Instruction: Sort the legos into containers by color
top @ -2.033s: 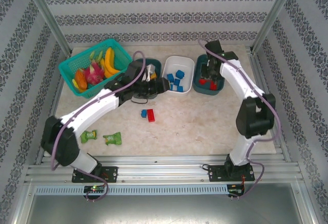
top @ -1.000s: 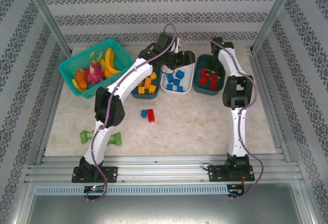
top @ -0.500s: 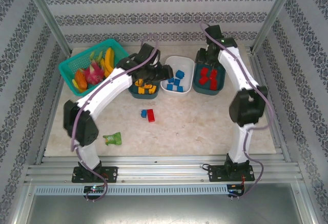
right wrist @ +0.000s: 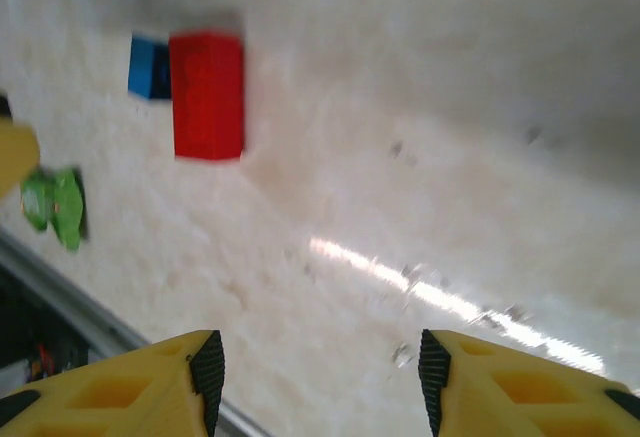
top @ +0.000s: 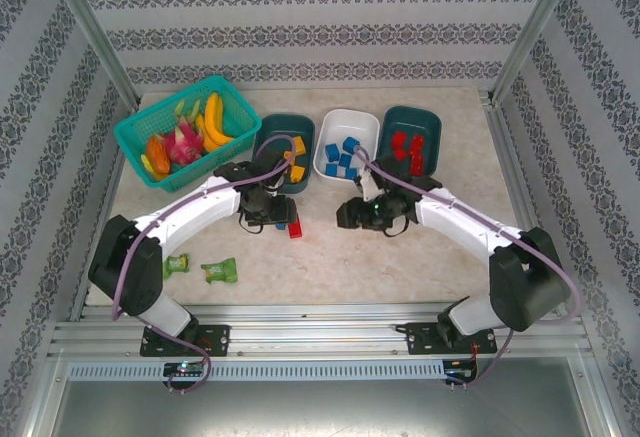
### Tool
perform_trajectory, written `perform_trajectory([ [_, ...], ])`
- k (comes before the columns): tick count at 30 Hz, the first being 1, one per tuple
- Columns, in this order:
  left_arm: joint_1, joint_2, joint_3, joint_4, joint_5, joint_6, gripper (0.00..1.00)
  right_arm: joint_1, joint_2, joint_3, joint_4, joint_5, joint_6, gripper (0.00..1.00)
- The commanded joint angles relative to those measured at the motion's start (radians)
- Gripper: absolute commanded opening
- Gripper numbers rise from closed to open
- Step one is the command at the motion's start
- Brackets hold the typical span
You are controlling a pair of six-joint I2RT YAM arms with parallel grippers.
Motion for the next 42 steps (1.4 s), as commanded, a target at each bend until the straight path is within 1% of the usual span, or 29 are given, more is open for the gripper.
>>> perform_trajectory([
  [1, 0.021, 0.054, 0.026, 0.010, 0.032, 0.106, 0.56, 0.021, -0.054, -0.035, 0.087, -0.063, 0.038, 0.56],
  [4, 0.026, 0.097, 0.043, 0.025, 0.056, 0.145, 0.54, 0.026, -0.058, -0.055, 0.096, -0.062, 0.053, 0.56],
  [9, 0.045, 0.139, 0.044, 0.017, 0.035, 0.170, 0.52, 0.029, -0.077, -0.072, 0.123, -0.063, 0.083, 0.56],
  [14, 0.057, 0.157, 0.048, 0.023, 0.032, 0.193, 0.50, 0.029, -0.104, -0.090, 0.167, -0.052, 0.117, 0.61],
  [24, 0.074, 0.212, 0.070, 0.026, 0.032, 0.230, 0.48, 0.029, -0.078, -0.059, 0.161, -0.046, 0.129, 0.61],
  [34, 0.087, 0.257, 0.097, 0.017, 0.019, 0.268, 0.45, 0.029, -0.083, -0.059, 0.154, -0.040, 0.140, 0.61],
  [37, 0.090, 0.265, 0.106, 0.009, 0.009, 0.270, 0.43, 0.029, -0.085, -0.057, 0.151, -0.035, 0.139, 0.61],
  [42, 0.090, 0.275, 0.113, -0.003, -0.013, 0.276, 0.37, 0.029, -0.082, -0.054, 0.150, -0.035, 0.140, 0.61],
])
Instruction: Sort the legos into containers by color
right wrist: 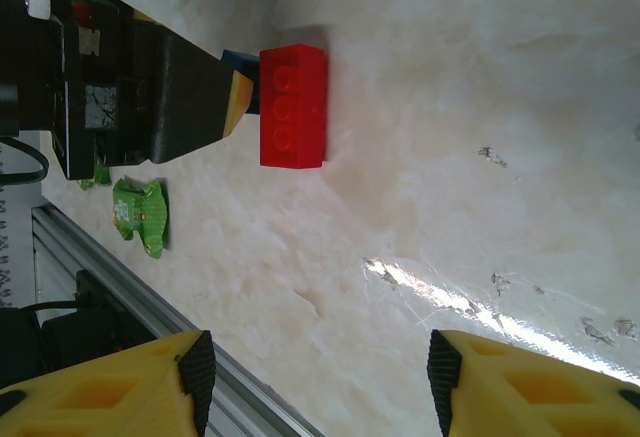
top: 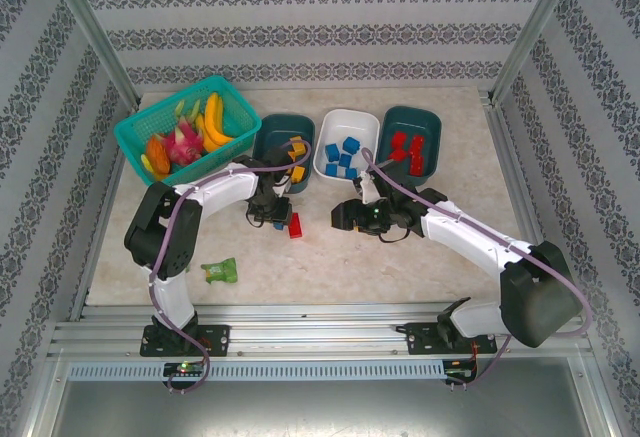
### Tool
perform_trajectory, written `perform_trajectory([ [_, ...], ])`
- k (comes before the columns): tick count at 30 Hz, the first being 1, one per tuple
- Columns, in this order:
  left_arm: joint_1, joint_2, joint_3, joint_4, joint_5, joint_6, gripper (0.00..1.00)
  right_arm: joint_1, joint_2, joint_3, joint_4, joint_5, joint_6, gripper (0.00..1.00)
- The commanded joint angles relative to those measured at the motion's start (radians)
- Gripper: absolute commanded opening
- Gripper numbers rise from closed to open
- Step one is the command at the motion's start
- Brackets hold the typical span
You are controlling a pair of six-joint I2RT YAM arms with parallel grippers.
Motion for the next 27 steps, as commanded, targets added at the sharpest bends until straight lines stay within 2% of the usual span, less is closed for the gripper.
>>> perform_trajectory([
  [1, 0.014, 0.015, 0.031, -0.030, -0.030, 0.030, 0.36, 0.010, 0.002, 0.023, -0.003, 0.007, 0.008, 0.61],
  [13, 0.013, 0.058, 0.030, -0.029, -0.021, 0.028, 0.38, 0.010, 0.015, 0.044, -0.010, 0.005, 0.004, 0.60],
  [22, 0.014, 0.054, 0.031, -0.031, -0.044, 0.029, 0.26, 0.010, 0.009, 0.059, -0.018, 0.010, 0.007, 0.60],
  [27, 0.014, -0.012, 0.050, -0.085, -0.088, 0.020, 0.25, 0.006, -0.023, 0.080, -0.038, 0.047, 0.001, 0.60],
])
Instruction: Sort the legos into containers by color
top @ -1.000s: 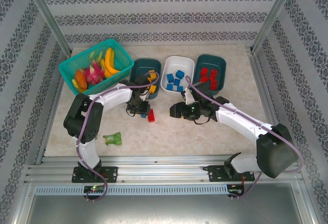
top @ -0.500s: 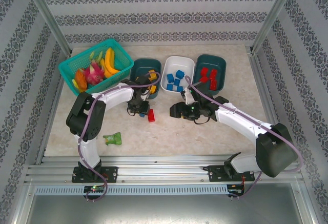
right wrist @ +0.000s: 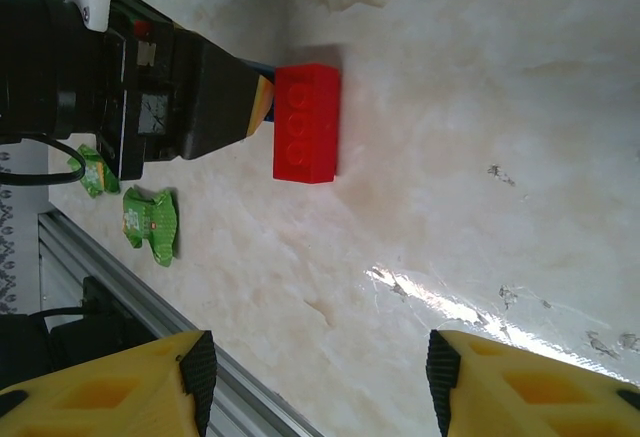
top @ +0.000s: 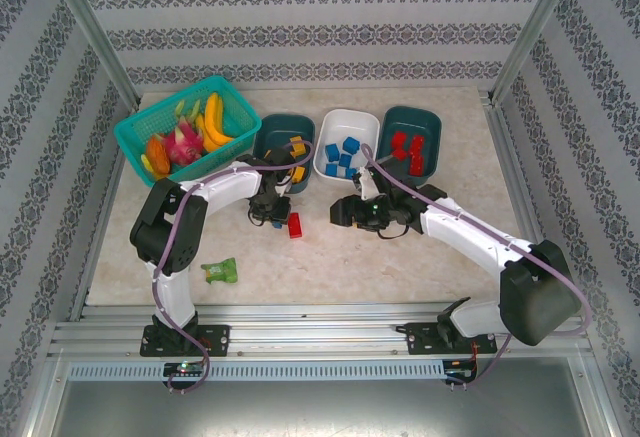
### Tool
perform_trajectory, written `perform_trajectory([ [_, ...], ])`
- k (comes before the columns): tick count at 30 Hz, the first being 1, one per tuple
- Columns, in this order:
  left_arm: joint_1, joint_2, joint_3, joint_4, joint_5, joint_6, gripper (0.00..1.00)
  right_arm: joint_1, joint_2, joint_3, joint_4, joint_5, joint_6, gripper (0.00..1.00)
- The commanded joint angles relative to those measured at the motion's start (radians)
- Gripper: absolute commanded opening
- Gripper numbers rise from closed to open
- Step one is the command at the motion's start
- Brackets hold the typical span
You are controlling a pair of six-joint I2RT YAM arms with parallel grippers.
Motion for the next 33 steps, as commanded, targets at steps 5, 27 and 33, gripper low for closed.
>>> perform_trajectory([
  [5, 0.014, -0.115, 0.112, -0.161, -0.039, -0.030, 0.25, -0.003, -0.115, 0.087, -0.054, 0.174, 0.018, 0.59],
  [27, -0.086, 0.424, 1.045, -0.213, 0.104, -0.103, 0.24, -0.268, -0.157, 0.172, 0.043, 0.154, 0.215, 0.96],
  [33, -0.094, 0.572, 1.173, -0.089, 0.167, -0.153, 0.24, -0.296, -0.179, 0.175, 0.010, 0.132, 0.205, 0.96],
])
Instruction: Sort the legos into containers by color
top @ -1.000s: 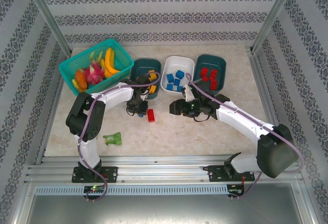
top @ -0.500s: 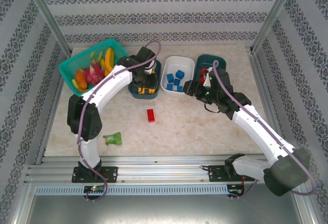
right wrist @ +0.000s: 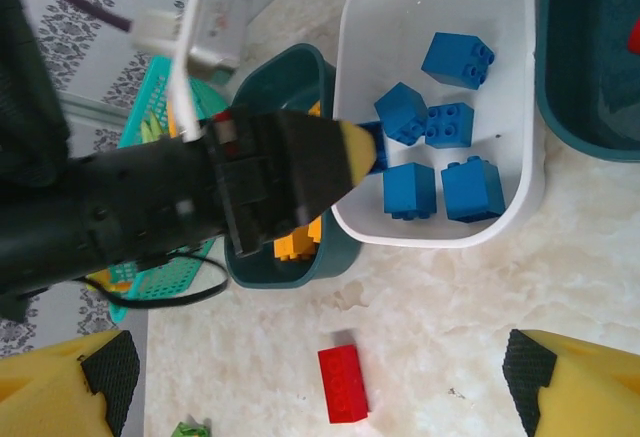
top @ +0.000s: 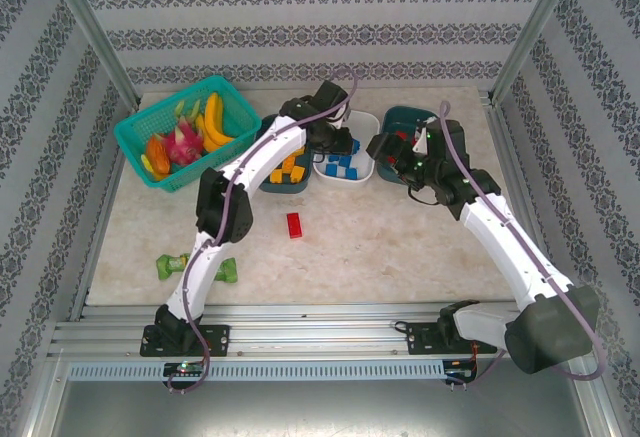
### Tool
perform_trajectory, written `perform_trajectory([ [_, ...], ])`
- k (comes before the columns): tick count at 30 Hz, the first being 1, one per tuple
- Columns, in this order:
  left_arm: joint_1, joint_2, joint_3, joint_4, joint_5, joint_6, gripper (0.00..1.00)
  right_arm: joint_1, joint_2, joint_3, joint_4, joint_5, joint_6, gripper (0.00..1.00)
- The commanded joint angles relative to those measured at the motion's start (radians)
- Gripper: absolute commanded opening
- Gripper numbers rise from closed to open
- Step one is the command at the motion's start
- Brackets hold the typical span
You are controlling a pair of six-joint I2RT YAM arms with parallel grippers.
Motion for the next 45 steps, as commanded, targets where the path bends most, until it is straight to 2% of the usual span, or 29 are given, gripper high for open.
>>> perform_trajectory([
  [1, -0.007, 0.054, 0.044, 0.106, 0.057, -0.055, 0.24, -0.019, -0.030, 0.016, -0.021, -0.036, -0.003, 0.95],
  [5, -0.009, 0.115, 0.060, 0.188, 0.081, -0.090, 0.25, -0.039, -0.067, -0.015, -0.036, -0.048, -0.005, 0.95],
  [9, -0.010, 0.173, 0.102, 0.201, 0.104, -0.109, 0.29, -0.052, -0.095, -0.040, -0.046, -0.054, -0.003, 0.95],
  [12, -0.013, 0.192, 0.110, 0.200, 0.109, -0.114, 0.36, -0.056, -0.106, -0.050, -0.055, -0.054, -0.005, 0.95],
  [15, -0.014, 0.189, 0.113, 0.188, 0.100, -0.115, 0.49, -0.055, -0.115, -0.060, -0.059, -0.054, -0.007, 0.95],
  [18, -0.013, 0.165, 0.114, 0.174, 0.085, -0.116, 0.55, -0.055, -0.117, -0.068, -0.074, -0.049, -0.015, 0.94],
  [25, -0.015, 0.039, 0.100, 0.115, 0.033, -0.110, 0.57, -0.054, -0.136, -0.070, -0.136, -0.016, -0.077, 0.91],
  [28, -0.013, -0.051, 0.051, 0.053, -0.028, -0.119, 0.57, -0.048, -0.150, -0.081, -0.164, 0.002, -0.096, 0.89],
  [31, -0.011, -0.198, -0.105, 0.018, -0.105, -0.130, 0.58, -0.011, -0.157, -0.079, -0.201, 0.036, -0.130, 0.88],
  [36, -0.002, -0.579, -0.602, 0.109, -0.181, -0.163, 0.61, 0.158, -0.116, -0.052, -0.266, 0.149, -0.192, 0.87],
  [41, -0.004, -0.946, -1.031, 0.148, -0.213, -0.185, 0.62, 0.324, -0.028, -0.067, -0.214, 0.200, -0.169, 0.86],
  [45, -0.004, -1.230, -1.283, 0.124, -0.228, -0.205, 0.66, 0.449, 0.102, -0.030, -0.171, 0.215, -0.181, 0.85],
])
